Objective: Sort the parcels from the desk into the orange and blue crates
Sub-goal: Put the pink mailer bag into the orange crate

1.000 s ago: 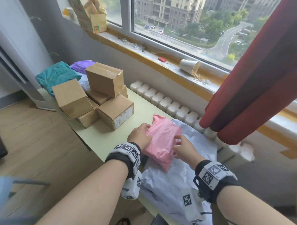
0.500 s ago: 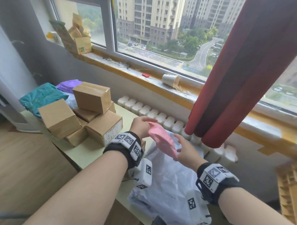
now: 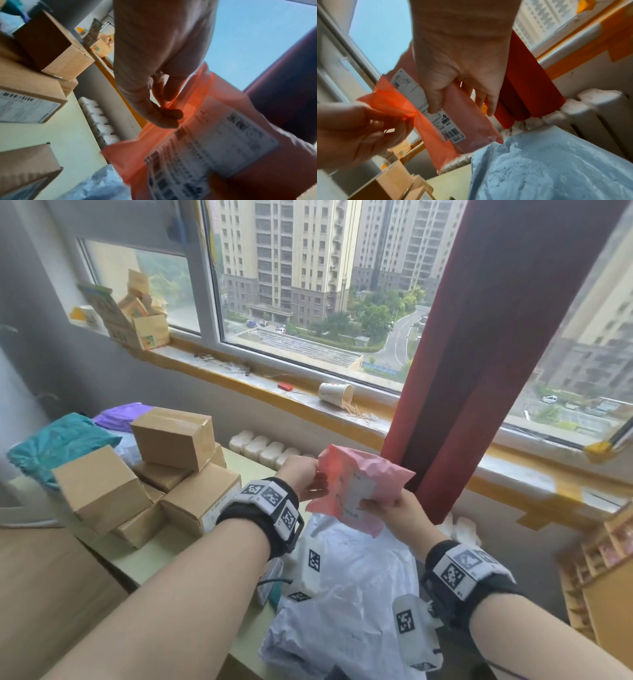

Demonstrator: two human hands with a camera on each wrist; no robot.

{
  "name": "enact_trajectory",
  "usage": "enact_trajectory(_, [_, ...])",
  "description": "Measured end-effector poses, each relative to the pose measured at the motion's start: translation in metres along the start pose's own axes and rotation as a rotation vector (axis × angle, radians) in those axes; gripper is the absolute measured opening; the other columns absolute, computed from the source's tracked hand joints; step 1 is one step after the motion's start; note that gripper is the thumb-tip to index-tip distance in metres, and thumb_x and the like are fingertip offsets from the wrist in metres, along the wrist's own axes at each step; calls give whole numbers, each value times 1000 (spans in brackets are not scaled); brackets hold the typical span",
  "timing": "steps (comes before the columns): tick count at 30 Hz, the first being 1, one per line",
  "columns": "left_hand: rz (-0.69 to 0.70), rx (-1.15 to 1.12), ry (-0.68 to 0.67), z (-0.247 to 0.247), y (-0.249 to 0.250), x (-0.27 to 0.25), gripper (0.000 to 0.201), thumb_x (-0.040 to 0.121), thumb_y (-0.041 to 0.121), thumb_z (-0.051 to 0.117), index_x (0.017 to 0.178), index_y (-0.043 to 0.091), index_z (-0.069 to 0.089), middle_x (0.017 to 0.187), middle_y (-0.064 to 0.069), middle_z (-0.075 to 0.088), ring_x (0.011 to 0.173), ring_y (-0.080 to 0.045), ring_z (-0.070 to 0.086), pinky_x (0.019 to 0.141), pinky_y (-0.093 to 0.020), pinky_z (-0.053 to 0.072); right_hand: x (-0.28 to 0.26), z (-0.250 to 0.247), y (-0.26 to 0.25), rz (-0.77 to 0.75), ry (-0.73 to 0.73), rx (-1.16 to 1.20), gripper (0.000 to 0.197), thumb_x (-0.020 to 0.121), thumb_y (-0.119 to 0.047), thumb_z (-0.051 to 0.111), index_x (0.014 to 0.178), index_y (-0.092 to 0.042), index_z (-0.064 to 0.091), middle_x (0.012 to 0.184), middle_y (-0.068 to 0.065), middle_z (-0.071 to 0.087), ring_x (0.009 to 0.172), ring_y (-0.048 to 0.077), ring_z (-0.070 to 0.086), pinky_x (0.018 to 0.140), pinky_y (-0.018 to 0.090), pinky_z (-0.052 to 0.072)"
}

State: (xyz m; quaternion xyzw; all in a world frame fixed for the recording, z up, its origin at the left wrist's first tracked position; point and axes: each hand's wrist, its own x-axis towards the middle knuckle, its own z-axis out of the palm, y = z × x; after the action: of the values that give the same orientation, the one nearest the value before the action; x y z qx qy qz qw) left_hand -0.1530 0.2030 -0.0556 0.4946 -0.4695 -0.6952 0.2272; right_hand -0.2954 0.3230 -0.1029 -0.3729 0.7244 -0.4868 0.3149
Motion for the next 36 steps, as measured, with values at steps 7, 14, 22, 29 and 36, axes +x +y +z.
enact_trajectory(7, [134, 391, -21, 0, -6, 1, 28, 83, -5, 57, 100, 14, 66, 93, 0, 62, 84, -12, 54, 70, -27, 45, -2, -14, -1, 128, 13, 216, 30, 93, -15, 66, 121, -18, 58, 113, 7, 70, 104, 25, 69, 92, 49, 55])
enact_trajectory(14, [109, 630, -231, 12, -22, 6, 38, 73, 9, 80, 107, 15, 63, 104, -4, 71, 92, -17, 68, 81, -35, 57, -6, -21, -8, 184, 81, 496, 31, 95, -12, 63, 125, -11, 55, 116, 12, 70, 103, 28, 69, 86, 45, 58])
enact_trajectory(22, [567, 1219, 91, 26, 2, 3, 9, 89, 28, 60, 90, 31, 68, 103, 3, 69, 100, -22, 61, 90, -35, 47, -16, -32, -27, -292, 281, -624, 92, 83, -24, 77, 155, -21, 21, 152, 1, 35, 139, 19, 34, 113, 33, 31])
enact_trajectory(29, [677, 1334, -45, 45, 14, -5, 6, 88, 33, 65, 91, 37, 69, 119, 9, 53, 128, -17, 35, 113, -64, 3, -14, -12, -45, -117, -75, -1040, 15, 91, -15, 51, 94, -28, 56, 94, -3, 62, 95, 24, 63, 87, 40, 50])
enact_trajectory(36, [498, 771, 95, 35, 13, 0, 101, 72, 26, 77, 150, 35, 13, 149, -7, 26, 134, -25, 35, 111, -51, 32, -14, -33, -38, 138, 192, -471, 26, 92, -7, 43, 81, -18, 64, 82, -1, 65, 82, 23, 63, 76, 36, 54])
